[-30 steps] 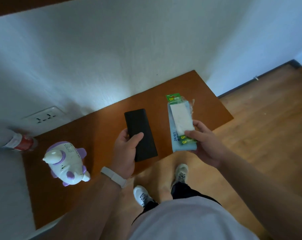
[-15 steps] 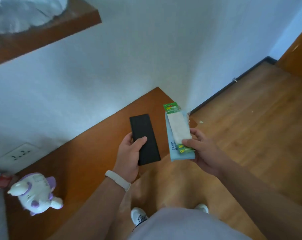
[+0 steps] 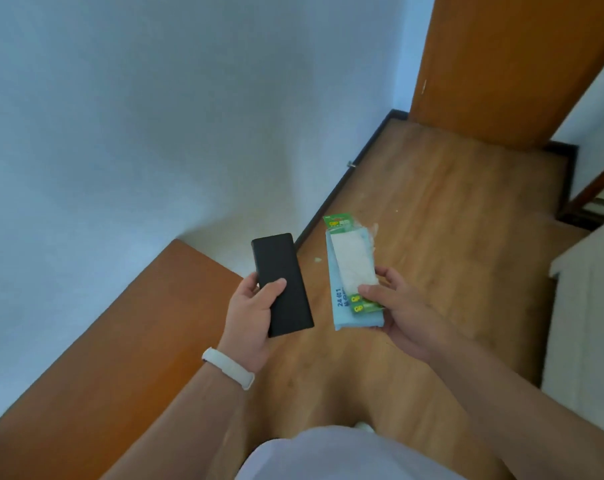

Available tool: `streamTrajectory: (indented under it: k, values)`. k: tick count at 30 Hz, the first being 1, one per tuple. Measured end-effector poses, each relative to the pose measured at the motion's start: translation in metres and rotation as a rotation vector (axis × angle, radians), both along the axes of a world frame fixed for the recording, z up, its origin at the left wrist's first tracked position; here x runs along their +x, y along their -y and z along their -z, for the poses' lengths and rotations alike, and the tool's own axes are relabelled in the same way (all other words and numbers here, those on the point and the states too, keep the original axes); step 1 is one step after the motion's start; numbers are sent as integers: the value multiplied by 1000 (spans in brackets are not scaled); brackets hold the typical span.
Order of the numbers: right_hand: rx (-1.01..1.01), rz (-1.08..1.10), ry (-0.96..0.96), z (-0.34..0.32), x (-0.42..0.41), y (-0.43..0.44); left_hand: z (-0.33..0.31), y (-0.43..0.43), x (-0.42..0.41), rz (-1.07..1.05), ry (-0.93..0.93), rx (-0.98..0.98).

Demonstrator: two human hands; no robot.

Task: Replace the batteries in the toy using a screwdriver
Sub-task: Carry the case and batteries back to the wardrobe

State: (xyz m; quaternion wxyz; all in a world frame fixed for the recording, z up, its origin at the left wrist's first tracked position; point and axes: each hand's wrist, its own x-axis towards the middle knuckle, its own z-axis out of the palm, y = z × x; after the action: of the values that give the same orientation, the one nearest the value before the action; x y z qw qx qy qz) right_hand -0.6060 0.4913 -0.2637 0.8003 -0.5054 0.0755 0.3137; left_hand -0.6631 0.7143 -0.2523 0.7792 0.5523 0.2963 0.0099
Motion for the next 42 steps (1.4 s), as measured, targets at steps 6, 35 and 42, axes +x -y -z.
streamTrajectory:
  k: [6, 35, 42]
  values:
    - [11, 198, -14, -4, 33, 67, -6, 50, 81, 197, 24, 22]
    - [-203, 845, 10, -15, 331, 176, 3, 191, 536, 901, 60, -126]
    - [-166, 933, 24, -8, 379, 251, 7, 275, 592, 999, 56, -86]
